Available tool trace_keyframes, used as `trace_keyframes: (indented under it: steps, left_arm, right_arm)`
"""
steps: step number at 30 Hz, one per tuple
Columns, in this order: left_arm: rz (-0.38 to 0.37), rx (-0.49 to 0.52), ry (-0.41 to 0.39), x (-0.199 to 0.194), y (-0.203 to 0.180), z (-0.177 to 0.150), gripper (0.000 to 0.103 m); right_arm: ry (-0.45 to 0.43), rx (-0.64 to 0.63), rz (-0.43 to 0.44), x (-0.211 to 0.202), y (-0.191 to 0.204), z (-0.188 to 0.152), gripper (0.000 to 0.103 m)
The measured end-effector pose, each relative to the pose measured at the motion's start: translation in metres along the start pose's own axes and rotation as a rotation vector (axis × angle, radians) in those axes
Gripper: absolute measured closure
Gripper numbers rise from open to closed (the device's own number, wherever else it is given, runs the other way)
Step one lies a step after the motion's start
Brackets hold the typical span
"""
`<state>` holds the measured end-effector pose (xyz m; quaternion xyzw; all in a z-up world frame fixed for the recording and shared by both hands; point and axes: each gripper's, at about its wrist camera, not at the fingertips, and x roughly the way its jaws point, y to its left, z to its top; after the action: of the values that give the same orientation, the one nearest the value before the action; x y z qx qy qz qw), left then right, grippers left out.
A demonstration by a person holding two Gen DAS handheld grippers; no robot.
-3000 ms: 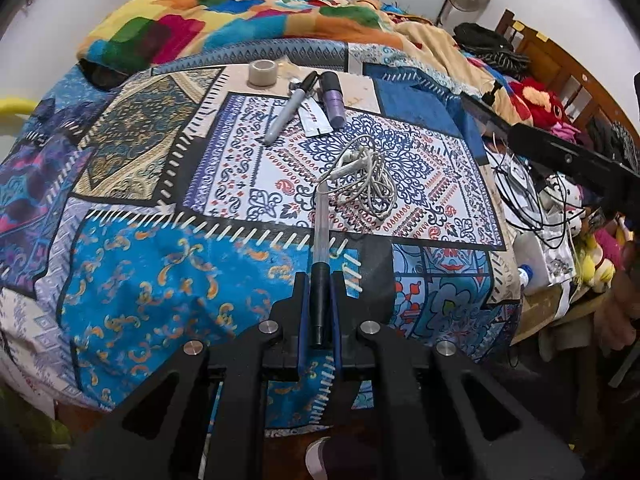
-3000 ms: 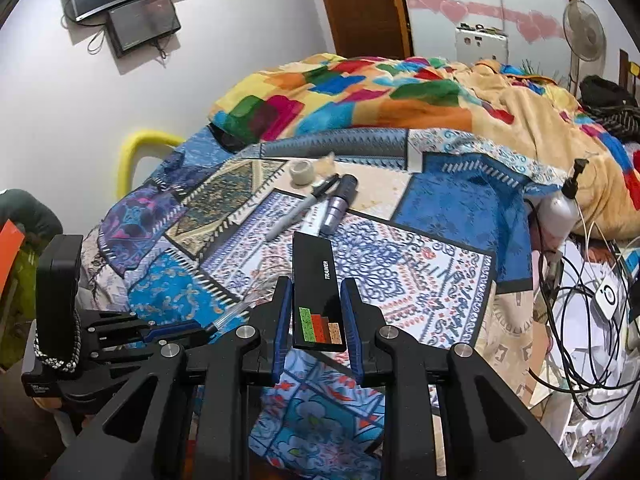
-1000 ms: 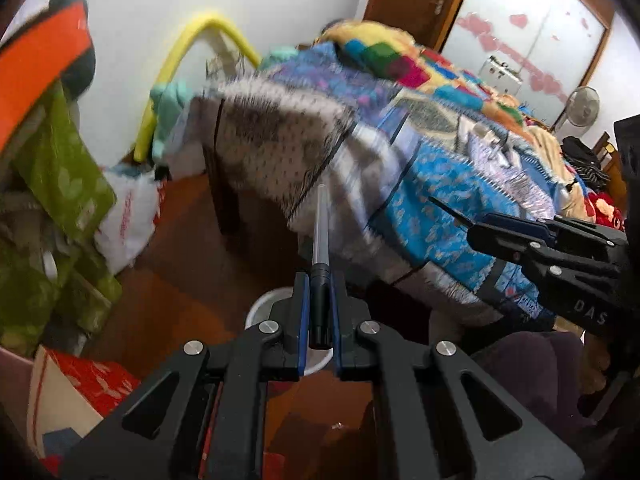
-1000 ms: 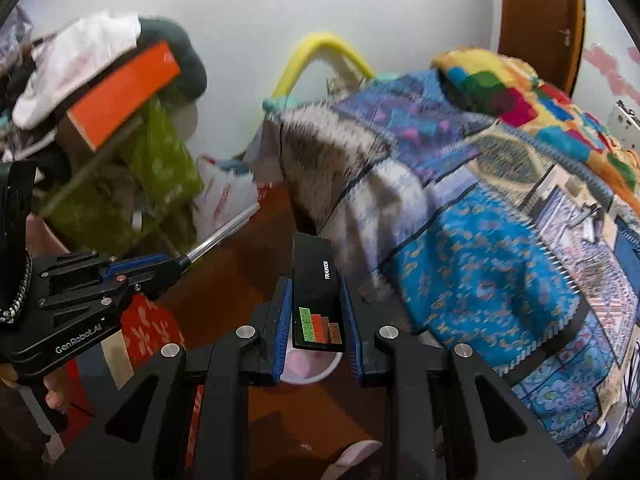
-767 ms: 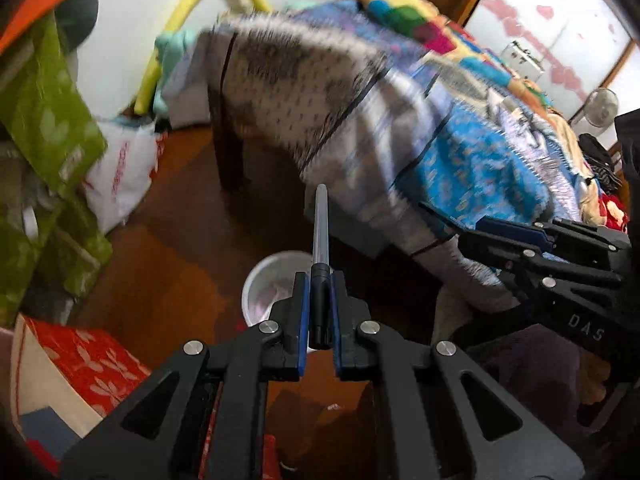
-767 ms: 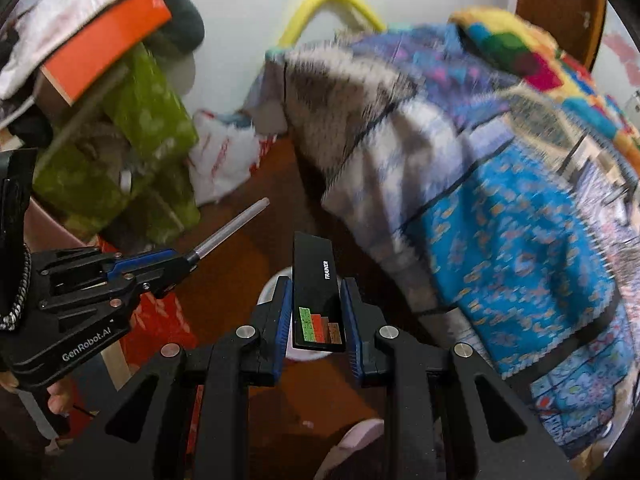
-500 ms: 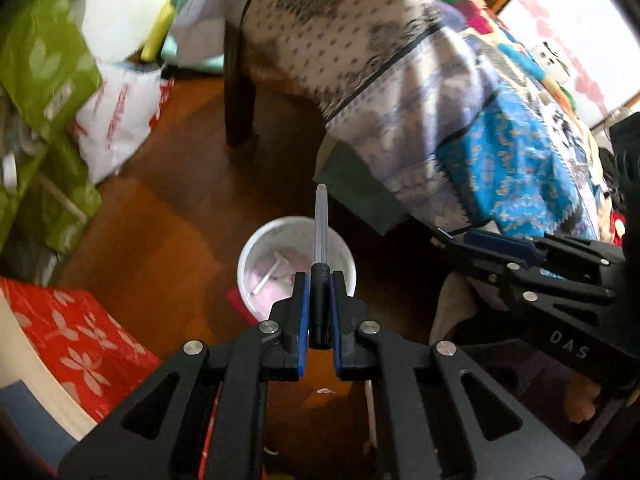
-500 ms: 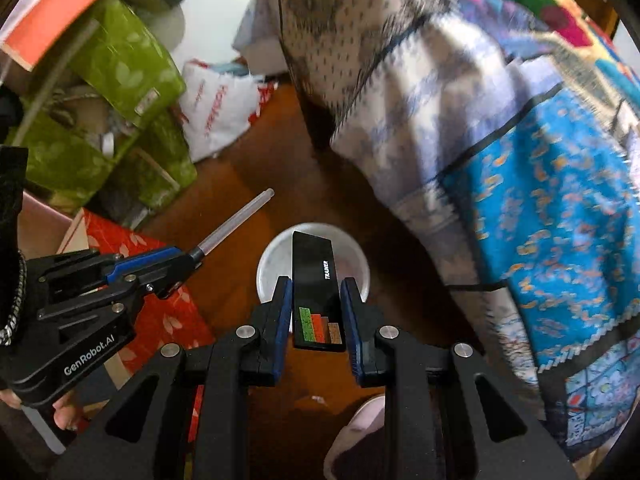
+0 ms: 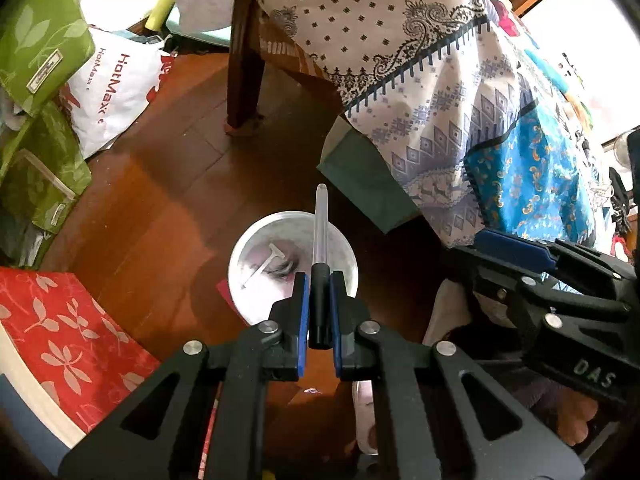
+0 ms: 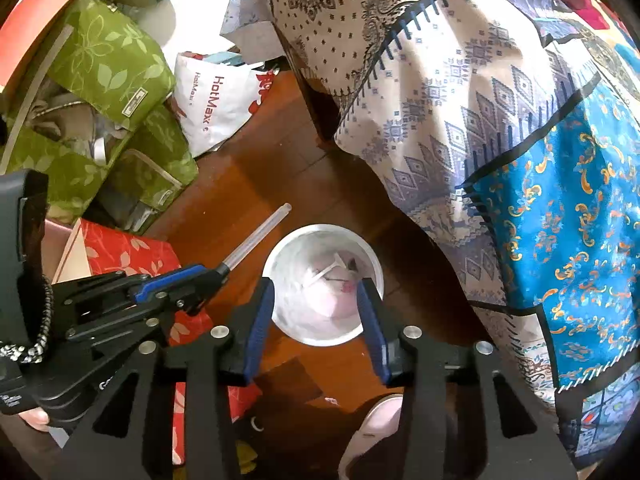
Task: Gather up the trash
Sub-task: 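Open the right gripper over the bucket while the left releases the rod, then bring both open grippers back up to the items on the bed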
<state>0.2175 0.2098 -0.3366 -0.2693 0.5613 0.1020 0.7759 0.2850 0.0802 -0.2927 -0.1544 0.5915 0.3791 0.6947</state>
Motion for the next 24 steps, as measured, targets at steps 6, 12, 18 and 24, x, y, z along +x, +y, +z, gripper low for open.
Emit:
trace_keyframes:
  steps: [6, 12, 18, 24]
  left_arm:
    - [0.038, 0.036, 0.002, 0.007, -0.013, 0.004, 0.093]
    - [0.083, 0.096, -0.031, -0.009, -0.027, -0.002, 0.093]
    - [0.113, 0.148, -0.125, -0.05, -0.043, -0.012, 0.092]
    - [0.112, 0.172, -0.243, -0.103, -0.058, -0.024, 0.092]
  right_arm:
    - [-0.01, 0.013, -0.008, -0.007, -0.005, -0.004, 0.064]
    - [-0.029, 0.007, -0.022, -0.021, -0.01, -0.013, 0.064]
    - [-0.093, -0.022, -0.043, -0.049, -0.005, -0.023, 0.064]
    - [-0.199, -0.042, -0.048, -0.093, 0.0, -0.034, 0.064]
